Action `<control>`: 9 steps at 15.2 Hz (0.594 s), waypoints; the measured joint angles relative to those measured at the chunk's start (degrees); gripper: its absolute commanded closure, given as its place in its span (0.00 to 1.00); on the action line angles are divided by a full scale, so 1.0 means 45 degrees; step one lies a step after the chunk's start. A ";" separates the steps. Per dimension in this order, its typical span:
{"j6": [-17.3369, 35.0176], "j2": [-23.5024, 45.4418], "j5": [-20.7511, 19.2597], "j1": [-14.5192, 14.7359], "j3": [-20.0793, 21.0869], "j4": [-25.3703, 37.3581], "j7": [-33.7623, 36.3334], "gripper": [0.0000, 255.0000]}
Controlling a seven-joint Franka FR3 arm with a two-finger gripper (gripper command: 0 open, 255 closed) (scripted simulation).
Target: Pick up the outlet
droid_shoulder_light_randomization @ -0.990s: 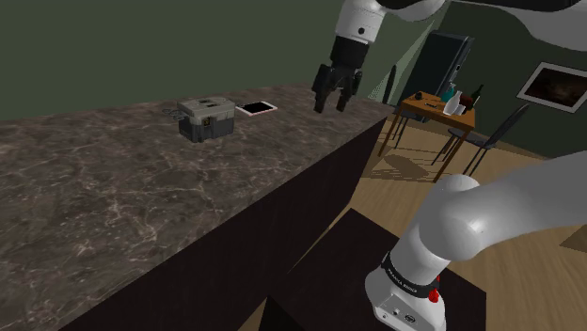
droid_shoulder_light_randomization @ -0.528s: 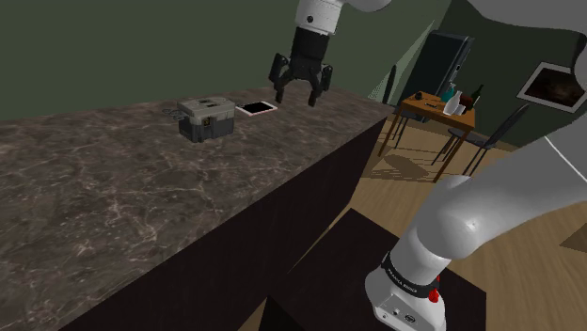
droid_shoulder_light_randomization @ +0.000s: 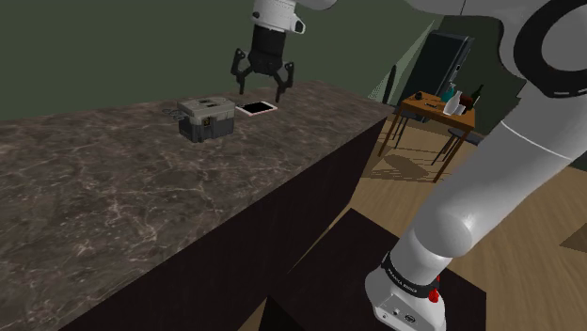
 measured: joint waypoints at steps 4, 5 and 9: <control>-0.0143 0.2295 -0.0588 -0.0075 0.0181 0.2354 0.2664 0.00; -0.0224 0.2853 -0.0731 -0.0072 0.0155 0.2962 0.3263 0.00; -0.0852 0.5065 -0.1234 0.0079 -0.0086 0.5704 0.5588 0.00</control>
